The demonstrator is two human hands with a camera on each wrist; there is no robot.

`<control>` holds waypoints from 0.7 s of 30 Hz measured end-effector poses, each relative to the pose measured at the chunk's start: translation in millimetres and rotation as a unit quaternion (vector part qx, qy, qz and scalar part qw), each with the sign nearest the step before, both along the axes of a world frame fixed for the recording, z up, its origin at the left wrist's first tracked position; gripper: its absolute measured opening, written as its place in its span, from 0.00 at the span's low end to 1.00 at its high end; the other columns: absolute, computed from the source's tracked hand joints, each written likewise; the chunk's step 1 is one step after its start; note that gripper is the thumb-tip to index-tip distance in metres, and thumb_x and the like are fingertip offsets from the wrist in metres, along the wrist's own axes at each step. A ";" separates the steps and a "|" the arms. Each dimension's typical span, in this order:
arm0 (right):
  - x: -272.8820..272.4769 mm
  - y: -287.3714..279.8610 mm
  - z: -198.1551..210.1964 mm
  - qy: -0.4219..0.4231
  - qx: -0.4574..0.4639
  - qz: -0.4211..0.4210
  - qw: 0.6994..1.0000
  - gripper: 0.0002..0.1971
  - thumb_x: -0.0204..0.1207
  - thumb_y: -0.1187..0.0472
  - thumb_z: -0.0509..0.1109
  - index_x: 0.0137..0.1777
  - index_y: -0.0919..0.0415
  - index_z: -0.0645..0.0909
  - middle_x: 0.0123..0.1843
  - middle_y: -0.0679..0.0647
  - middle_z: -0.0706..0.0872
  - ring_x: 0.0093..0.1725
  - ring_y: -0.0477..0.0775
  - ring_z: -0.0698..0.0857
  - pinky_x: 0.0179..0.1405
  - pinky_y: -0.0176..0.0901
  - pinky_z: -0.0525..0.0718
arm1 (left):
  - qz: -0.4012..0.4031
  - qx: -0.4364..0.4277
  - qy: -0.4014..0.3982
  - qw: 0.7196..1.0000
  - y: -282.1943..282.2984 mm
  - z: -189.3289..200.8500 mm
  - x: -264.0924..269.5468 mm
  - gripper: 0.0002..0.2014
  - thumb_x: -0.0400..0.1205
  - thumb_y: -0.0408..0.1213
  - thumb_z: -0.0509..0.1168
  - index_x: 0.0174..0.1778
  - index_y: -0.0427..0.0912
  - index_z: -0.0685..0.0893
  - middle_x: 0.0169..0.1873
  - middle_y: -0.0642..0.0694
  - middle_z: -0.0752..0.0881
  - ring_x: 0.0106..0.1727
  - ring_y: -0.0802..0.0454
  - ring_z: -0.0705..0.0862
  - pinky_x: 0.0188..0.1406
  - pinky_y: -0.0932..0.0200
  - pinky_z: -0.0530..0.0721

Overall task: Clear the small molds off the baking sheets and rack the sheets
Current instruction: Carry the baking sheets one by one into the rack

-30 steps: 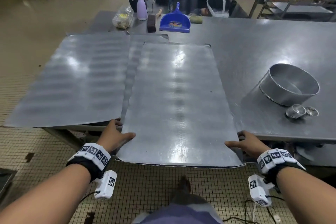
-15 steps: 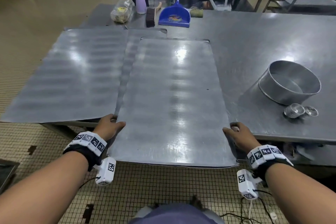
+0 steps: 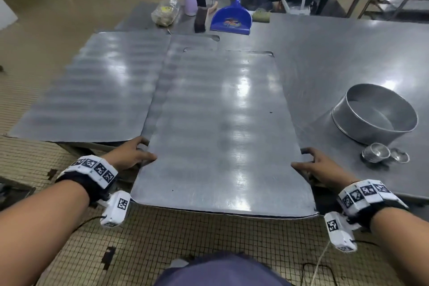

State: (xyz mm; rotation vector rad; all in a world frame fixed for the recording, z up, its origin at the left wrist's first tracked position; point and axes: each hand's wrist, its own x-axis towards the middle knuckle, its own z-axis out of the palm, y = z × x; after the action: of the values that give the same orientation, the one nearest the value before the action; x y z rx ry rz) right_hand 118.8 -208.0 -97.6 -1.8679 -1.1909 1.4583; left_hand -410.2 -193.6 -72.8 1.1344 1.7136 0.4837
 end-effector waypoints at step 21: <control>25.6 40.9 11.4 0.033 0.093 -0.074 0.992 0.05 0.79 0.71 0.66 0.53 0.69 0.75 0.51 0.61 0.75 0.49 0.53 0.74 0.33 0.26 0.78 | 0.143 0.093 -0.081 0.982 -7.0 3.7 75.1 0.10 0.77 0.15 0.64 0.37 0.34 0.79 0.38 0.39 0.76 0.40 0.49 0.76 0.33 0.68 0.81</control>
State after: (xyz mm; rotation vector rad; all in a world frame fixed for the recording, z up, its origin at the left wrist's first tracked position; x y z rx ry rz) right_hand 144.4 -167.1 -86.2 -1.7294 -1.0934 1.2726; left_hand -335.1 -200.6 -69.2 0.9512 1.7204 0.9070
